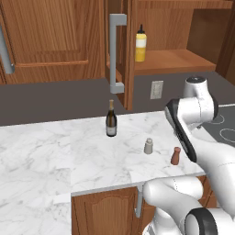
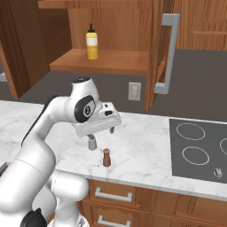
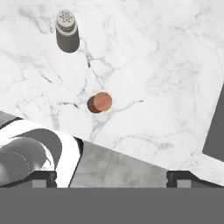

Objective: There are various items on the counter. Only move the condiments/shakers into the cabinet.

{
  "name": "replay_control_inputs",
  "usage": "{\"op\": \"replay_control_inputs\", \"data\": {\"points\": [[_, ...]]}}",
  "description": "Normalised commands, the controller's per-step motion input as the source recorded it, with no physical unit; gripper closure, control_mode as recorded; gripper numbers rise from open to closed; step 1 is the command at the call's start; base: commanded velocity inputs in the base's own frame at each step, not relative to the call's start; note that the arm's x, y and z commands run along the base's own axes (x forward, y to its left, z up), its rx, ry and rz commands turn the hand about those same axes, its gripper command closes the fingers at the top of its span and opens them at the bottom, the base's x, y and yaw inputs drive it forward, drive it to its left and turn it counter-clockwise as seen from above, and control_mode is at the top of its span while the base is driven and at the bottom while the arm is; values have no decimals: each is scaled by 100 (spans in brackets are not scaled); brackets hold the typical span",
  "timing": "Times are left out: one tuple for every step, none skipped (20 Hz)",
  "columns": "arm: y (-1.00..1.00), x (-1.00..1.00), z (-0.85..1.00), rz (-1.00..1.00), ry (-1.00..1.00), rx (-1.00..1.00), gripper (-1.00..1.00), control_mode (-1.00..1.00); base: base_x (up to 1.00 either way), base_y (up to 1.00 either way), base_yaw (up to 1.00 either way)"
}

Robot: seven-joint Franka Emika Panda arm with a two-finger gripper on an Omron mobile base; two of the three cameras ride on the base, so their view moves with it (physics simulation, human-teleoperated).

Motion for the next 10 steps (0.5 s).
{"op": "replay_control_inputs", "data": {"points": [[0,-17,-85,0,31,-7,-100,-100,0,0,0],[0,-4,-52,0,10,-5,-100,-100,0,0,0],[0,0,-29,0,0,0,-100,-100,0,0,0],[0,0,-26,0,0,0,-100,-100,0,0,0],[0,0,-40,0,0,0,-100,-100,0,0,0],[0,0,-41,0,0,3,-100,-100,0,0,0],[0,0,-49,0,0,6,-100,-100,0,0,0],[0,0,-51,0,0,8,-100,-100,0,0,0],[0,0,-54,0,3,9,-100,-100,0,0,0],[0,-1,-54,0,3,11,-100,-100,0,0,0]]}}
